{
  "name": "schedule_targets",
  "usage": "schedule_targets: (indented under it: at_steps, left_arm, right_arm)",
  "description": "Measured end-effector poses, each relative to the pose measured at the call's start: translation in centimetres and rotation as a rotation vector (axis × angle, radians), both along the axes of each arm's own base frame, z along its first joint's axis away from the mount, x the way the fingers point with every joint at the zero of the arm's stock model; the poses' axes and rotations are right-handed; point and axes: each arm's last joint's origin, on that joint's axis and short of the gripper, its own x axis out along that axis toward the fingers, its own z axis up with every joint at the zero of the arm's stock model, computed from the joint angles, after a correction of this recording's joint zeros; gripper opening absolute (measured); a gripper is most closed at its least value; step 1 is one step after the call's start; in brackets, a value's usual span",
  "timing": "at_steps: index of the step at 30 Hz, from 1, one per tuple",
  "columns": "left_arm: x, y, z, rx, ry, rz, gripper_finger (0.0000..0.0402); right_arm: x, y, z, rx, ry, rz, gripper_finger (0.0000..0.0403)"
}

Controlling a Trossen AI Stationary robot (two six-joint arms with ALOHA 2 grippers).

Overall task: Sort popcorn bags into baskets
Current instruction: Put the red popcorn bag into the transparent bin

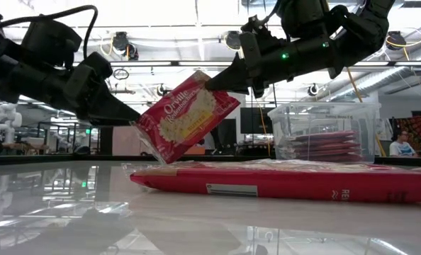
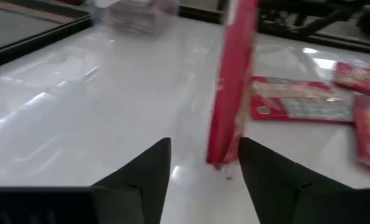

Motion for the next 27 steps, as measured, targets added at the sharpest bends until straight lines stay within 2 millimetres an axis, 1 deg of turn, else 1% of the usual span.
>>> schedule_targets:
  at_steps: [6, 12, 16, 17, 19, 22, 25, 27]
  left_arm:
    - [1.2, 0.0, -0.1, -0.004, 0.005, -0.107, 0.0141]
    - [2.4, 0.5, 0.1, 0.019, 0.010, -0.097, 0.0077]
    - [2.4, 0.9, 0.1, 0.034, 0.015, -0.085, 0.0022]
    - [2.4, 1.0, 0.1, 0.041, 0.018, -0.088, 0.0016]
    - [2.4, 1.2, 0.2, 0.047, 0.015, -0.085, 0.0017]
    - [2.3, 1.6, 0.5, 0.068, 0.004, -0.086, 0.0032]
    - [2.1, 2.1, 0.9, 0.101, -0.009, -0.098, 0.0032]
    - [1.9, 2.5, 1.1, 0.116, -0.011, -0.098, 0.0020]
  right_arm:
    - [0.0, 0.0, 0.0, -0.008, 0.002, 0.002, 0.0000]
    - [0.0, 0.0, -0.1, -0.001, 0.011, 0.000, 0.0000]
    - [0.0, 0.0, -0.2, -0.005, 0.024, -0.003, 0.0000]
    - [0.0, -0.1, -0.2, -0.005, 0.024, -0.005, 0.0000]
    - [0.0, -0.3, -0.1, 0.003, 0.014, -0.014, 0.0000]
    - [-0.3, -0.9, 0.4, 0.044, 0.002, -0.035, 0.0004]
    - [-0.8, -1.5, 1.4, 0.087, 0.009, -0.063, 0.0028]
    - [-1.2, -1.9, 2.1, 0.121, 0.030, -0.085, 0.0053]
